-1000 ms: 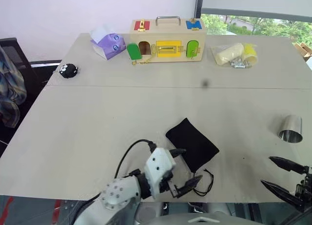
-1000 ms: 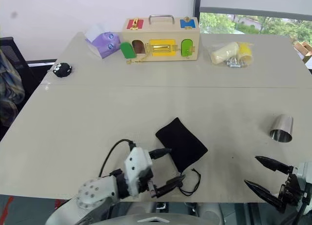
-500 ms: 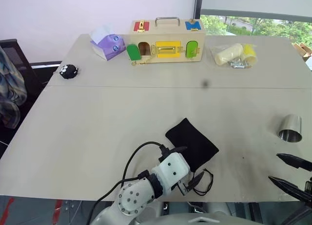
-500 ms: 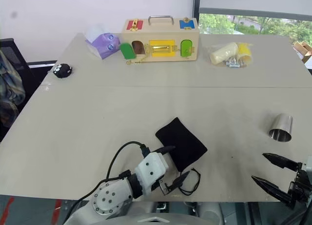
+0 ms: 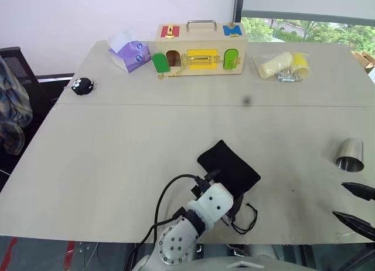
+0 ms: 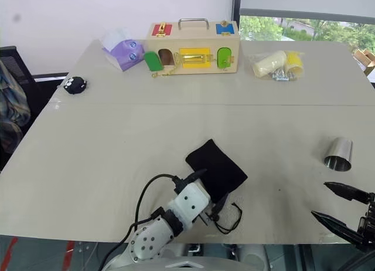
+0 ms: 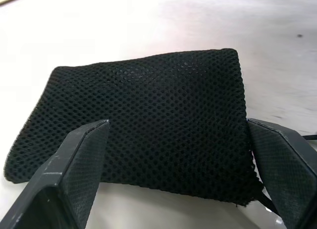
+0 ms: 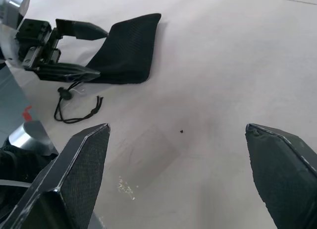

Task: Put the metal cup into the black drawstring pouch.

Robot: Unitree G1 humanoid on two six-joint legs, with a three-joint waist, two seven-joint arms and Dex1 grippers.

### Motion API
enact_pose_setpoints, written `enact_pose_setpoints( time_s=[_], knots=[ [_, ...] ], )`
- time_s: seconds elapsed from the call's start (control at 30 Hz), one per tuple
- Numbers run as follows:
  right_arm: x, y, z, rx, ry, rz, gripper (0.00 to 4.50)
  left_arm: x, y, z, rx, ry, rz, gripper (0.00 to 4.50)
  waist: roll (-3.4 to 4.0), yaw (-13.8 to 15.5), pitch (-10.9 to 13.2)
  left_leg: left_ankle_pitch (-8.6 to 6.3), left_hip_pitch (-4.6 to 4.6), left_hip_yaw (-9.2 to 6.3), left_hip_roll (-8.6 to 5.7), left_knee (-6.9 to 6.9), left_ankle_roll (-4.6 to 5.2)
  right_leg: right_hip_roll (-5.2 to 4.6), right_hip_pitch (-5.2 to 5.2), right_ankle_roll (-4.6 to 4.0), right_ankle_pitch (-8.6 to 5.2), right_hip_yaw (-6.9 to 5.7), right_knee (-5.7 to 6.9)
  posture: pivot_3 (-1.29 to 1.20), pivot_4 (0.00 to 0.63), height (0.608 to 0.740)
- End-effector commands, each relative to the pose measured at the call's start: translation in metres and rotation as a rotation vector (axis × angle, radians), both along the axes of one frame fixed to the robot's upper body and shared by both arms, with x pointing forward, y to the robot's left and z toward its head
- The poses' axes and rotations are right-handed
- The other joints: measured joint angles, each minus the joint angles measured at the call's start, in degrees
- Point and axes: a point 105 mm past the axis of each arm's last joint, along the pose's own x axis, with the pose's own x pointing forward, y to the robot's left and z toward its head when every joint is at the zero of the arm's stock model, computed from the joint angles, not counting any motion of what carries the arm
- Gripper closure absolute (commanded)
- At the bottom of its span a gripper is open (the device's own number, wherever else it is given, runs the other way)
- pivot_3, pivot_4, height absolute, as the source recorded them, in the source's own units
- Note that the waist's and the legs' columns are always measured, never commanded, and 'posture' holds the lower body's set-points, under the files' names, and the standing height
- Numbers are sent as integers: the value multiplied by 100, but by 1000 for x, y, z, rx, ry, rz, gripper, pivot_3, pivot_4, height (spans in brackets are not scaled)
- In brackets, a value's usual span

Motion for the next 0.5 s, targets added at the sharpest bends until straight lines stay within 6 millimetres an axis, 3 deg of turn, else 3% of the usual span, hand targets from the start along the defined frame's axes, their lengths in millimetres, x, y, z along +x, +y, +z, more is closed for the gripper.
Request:
enact_pose_setpoints(
  time_s=[0.03, 0.17, 0.27, 0.3, 0.5],
  knots=[
    [2, -4, 7, -19, -32, -6, 0, -9, -15, -8, -16, 15, -12, 847, 1, 1, 0, 0, 0, 0, 0, 0, 0, 0, 0, 0, 0, 0, 0, 0, 150, 740],
    [6, -6, 9, -23, -45, -14, 0, 1, -11, -15, -4, 1, 41, 2818, 0, 2, 0, 0, 0, 0, 0, 0, 0, 0, 0, 0, 1, -1, 0, 0, 150, 740],
    [7, -7, 6, -22, -45, -15, 0, 13, 5, -15, 19, -30, 111, 4283, -1, 1, 0, 0, 0, 1, 0, 3, 1, 0, 1, 0, 2, 0, 0, 0, 150, 740],
    [9, -7, 4, -20, -48, -13, 0, 18, 12, -15, 19, -36, 141, 4448, 0, 1, -1, 0, 1, 1, 0, 3, 1, 0, 1, -3, 4, 0, 0, 0, 150, 740],
    [25, 1, -3, 13, -98, -12, 0, 46, 40, -6, 26, -123, 212, 4448, 3, -10, -5, 1, 5, 0, 1, 4, 1, 2, 2, -15, 11, -4, 5, 0, 150, 740]
  ],
)
